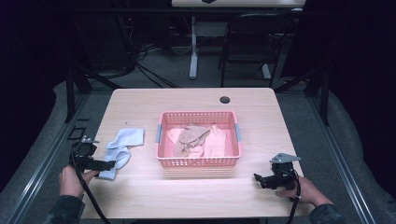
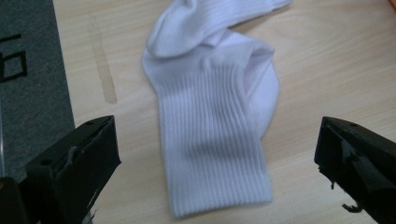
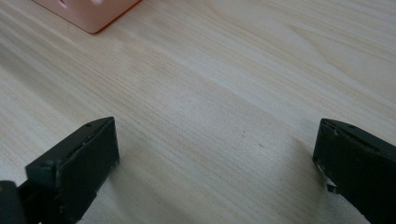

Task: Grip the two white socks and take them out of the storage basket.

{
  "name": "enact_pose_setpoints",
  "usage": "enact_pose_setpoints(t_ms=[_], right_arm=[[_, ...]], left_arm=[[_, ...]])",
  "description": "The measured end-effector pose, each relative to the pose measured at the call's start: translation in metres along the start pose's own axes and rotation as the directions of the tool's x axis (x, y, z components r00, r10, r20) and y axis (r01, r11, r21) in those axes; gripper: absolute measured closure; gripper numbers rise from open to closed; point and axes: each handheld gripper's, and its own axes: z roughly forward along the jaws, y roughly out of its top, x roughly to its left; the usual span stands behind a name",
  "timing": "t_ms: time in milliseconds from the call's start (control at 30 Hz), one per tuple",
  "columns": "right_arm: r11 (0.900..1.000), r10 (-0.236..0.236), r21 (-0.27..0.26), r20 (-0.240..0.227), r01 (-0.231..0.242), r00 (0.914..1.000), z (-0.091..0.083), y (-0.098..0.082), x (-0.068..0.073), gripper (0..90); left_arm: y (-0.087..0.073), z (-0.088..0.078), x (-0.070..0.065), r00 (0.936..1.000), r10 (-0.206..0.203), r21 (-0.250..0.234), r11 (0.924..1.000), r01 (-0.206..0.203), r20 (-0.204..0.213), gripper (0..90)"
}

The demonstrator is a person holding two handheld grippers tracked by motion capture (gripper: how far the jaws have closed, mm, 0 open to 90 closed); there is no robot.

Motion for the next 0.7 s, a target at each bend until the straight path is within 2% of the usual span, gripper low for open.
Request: enact_pose_setpoints(t_ms=[133, 300, 400, 533, 600, 700], right_arm=[[1.0, 0.0, 0.0, 0.0, 0.0, 1.0, 0.0, 0.0, 0.0, 0.0], [1.0, 0.0, 0.0, 0.0, 0.0, 1.0, 0.0, 0.0, 0.0, 0.0], [1.0, 0.001, 0.0, -0.001, -0.001, 1.0, 0.0, 0.0, 0.0, 0.0], [1.0, 0.001, 0.0, -0.001, -0.001, 1.0, 0.0, 0.0, 0.0, 0.0], [1.0, 0.0, 0.001, 0.002, 0.0, 1.0, 0.0, 0.0, 0.0, 0.0], [1.0, 0.0, 0.001, 0.001, 0.0, 1.0, 0.0, 0.0, 0.0, 0.0]], left_arm=[[-0.012, 0.005, 0.0, 1.0, -0.01, -0.004, 0.9999, 0.01, 0.002, 0.0], [-0.025, 0.014, -0.002, 0.9998, -0.012, -0.016, 0.9998, 0.011, -0.016, 0.0], [-0.029, 0.02, -0.005, 0.9984, 0.023, 0.017, 0.9996, -0.022, -0.051, 0.0], [-0.032, 0.024, -0.007, 0.9963, 0.055, 0.035, 0.998, -0.053, -0.066, 0.0], [-0.033, 0.026, -0.006, 0.9977, 0.041, 0.033, 0.9987, -0.04, -0.054, 0.0], [-0.034, 0.025, -0.004, 0.9975, 0.038, 0.006, 0.9993, -0.038, -0.059, 0.0]])
